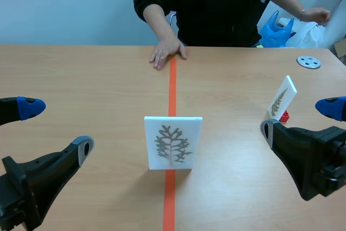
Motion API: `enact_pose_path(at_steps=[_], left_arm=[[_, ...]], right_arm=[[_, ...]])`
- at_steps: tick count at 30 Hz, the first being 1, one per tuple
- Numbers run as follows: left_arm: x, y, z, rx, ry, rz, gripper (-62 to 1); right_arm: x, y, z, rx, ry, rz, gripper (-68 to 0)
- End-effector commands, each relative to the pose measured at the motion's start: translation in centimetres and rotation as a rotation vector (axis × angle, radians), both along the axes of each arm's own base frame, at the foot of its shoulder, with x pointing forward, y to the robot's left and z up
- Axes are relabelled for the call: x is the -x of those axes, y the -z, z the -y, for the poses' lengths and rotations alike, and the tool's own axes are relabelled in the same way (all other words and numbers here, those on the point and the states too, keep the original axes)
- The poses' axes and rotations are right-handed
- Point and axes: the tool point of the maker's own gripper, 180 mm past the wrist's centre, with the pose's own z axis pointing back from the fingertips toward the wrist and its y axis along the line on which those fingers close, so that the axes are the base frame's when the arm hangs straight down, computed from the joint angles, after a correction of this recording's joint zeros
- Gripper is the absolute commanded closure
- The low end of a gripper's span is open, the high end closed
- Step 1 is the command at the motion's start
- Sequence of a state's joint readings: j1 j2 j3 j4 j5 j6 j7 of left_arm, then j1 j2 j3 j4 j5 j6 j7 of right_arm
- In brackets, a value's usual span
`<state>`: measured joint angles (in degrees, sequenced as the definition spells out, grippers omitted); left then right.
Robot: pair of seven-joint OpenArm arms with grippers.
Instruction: Sort the leaf by its shape. The table is split by an orange tape line. A compound leaf with several leaflets goes to the left side, a simple leaf with one blade goes to the right side. Return to the home posture when a red brick is placed on the table.
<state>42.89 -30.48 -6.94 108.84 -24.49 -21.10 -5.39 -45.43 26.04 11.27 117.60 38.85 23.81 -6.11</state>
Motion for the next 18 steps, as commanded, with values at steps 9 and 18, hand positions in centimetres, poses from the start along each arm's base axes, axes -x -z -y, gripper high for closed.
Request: enact_pose_path(at_steps=[9,18], left_arm=[[0.0,-1.0,0.5,0.023,0.008,0.025,-62.3],[0.0,-0.8,0.5,0.014,0.009,0.013,-62.3]], right_arm=[[-0.3,-0.2,-0.1,0.002,-0.008,0.007,-67.9],[-1.6,0.0,-0.4,0.062,-0.043,0.039,-67.9]])
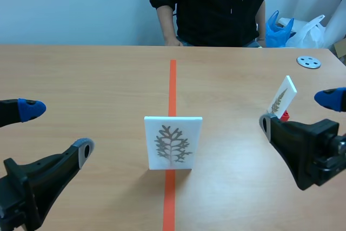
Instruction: Sort the leaf by its shape. The table is split by an orange tape line. A compound leaf with several leaflets goes to the left side, a simple leaf with one blade goes to the right side. Return to the home posture when a red brick is placed on the table.
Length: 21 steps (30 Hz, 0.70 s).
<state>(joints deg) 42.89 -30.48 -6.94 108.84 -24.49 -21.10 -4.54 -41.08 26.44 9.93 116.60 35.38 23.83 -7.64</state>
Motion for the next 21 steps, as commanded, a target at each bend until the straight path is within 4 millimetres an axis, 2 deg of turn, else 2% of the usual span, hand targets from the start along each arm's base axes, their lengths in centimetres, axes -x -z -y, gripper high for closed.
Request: enact_pose_path(at_steps=[1,12,21], left_arm=[[0.0,-1.0,0.5,0.024,0.008,0.026,-62.3],[0.0,-1.0,0.5,0.024,0.008,0.026,-62.3],[0.0,-1.0,0.5,0.024,0.008,0.026,-62.3]], right_arm=[[-0.5,0.2,-0.4,0.006,-0.029,0.009,-67.9],[-2.7,4.8,-3.6,0.039,-0.148,-0.003,-67.9],[-5.1,8.1,-7.8,0.095,-0.283,0.042,-67.9]])
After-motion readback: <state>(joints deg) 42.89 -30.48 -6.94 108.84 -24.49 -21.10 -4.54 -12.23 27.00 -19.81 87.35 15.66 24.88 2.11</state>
